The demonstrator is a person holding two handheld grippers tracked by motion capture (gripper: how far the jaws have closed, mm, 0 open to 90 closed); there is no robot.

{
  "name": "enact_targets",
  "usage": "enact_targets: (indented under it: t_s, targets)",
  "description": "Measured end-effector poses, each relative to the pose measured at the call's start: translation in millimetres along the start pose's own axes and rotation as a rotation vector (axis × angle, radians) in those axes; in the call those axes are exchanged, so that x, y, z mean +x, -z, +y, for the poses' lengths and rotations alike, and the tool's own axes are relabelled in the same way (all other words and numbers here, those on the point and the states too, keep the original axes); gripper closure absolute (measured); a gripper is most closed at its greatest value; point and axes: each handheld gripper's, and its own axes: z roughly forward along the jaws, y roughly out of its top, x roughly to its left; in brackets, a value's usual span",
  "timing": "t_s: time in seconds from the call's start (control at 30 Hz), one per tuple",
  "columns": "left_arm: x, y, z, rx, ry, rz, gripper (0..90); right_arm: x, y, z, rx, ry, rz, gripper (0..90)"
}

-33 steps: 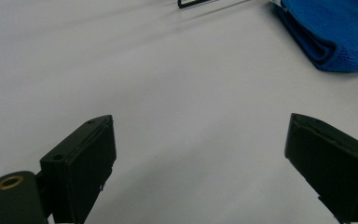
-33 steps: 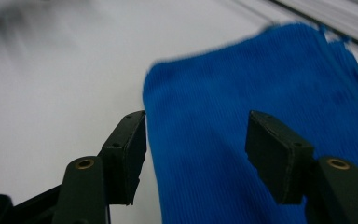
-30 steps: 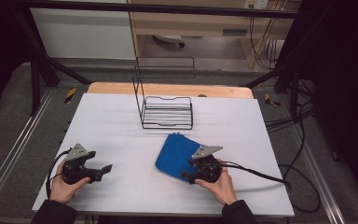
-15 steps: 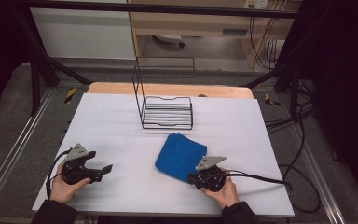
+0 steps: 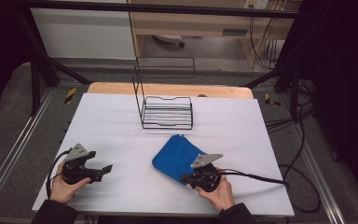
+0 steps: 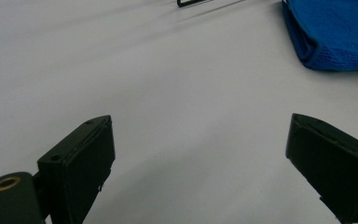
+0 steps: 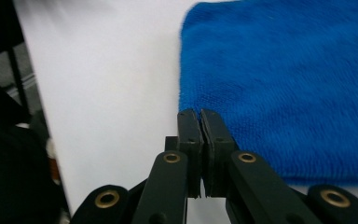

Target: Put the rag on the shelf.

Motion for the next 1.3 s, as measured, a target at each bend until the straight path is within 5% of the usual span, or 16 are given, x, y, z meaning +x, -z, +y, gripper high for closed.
enact_targets:
  t_s: [0.23, 0.5, 0.67, 0.83, 1.0, 1.1, 1.3]
  targets:
    - [0.3, 0.5, 0.0, -0.001, 0.001, 0.001, 8.2, 19.7, -20.6, 16.8, -0.017, -0.032, 0.065, 88.1]
    - [0.2, 0.6, 0.0, -0.004, 0.003, 0.0, 8.2, 34.4, -50.0, 24.8, 0.006, -0.049, 0.066, 86.8]
    - [0.3, 1.0, 0.0, -0.005, 0.003, -0.001, 8.2, 32.8, -45.8, 27.2, -0.016, -0.023, 0.047, 67.3]
    - [0.0, 1.4, 0.0, -0.007, 0.003, -0.001, 8.2, 10.3, -13.5, 28.8, -0.087, -0.056, -0.029, 54.9]
    - [0.0, 0.3, 0.0, 0.0, 0.0, 0.0, 8.2, -30.8, 10.5, 4.6, -0.058, -0.128, -0.171, 53.9]
    - [-0.4, -0.1, 0.2, 0.003, 0.0, 0.0, 8.2, -43.1, 12.1, -13.1, -0.019, -0.179, -0.171, 54.7]
    - [-0.8, 0.8, 0.1, -0.004, 0.002, -0.002, 8.3, -43.5, 8.0, -24.9, 0.031, -0.182, -0.167, 59.1]
